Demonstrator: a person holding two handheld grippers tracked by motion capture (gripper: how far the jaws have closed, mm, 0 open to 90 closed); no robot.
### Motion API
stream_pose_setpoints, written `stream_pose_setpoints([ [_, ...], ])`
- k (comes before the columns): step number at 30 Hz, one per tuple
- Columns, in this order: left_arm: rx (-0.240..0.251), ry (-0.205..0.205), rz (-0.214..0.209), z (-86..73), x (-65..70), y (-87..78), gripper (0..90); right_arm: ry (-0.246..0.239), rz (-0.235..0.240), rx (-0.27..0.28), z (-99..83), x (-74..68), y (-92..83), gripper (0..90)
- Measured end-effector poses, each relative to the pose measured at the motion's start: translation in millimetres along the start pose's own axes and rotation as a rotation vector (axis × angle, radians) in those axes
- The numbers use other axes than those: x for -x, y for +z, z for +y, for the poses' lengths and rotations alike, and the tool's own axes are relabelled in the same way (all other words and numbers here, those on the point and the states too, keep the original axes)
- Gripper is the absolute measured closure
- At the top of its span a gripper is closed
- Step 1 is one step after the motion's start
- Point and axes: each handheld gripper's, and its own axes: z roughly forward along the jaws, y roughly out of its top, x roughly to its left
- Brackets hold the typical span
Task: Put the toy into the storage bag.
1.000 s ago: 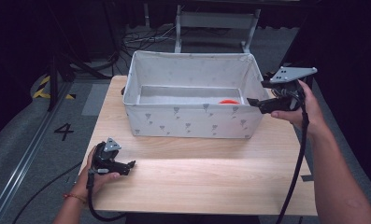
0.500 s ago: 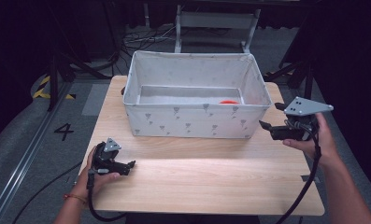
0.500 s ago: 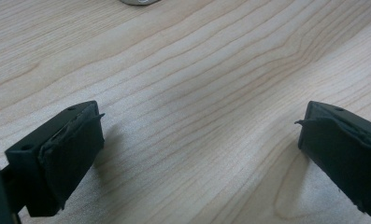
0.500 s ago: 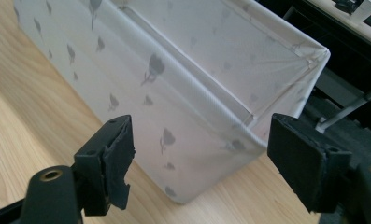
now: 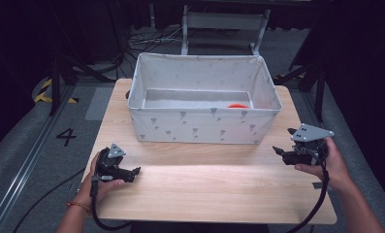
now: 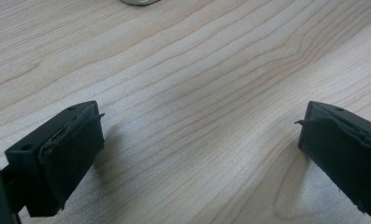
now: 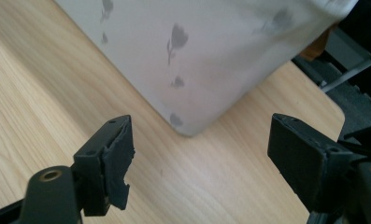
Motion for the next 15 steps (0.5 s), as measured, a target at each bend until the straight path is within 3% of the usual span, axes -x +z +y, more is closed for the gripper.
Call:
stream_pose_setpoints([
  [15,-0.001,0.0,-0.001,0.1,0.0,-0.1,0.5,0.062,0.036,-0.084,-56.6,-11.6,24.6,22.6],
])
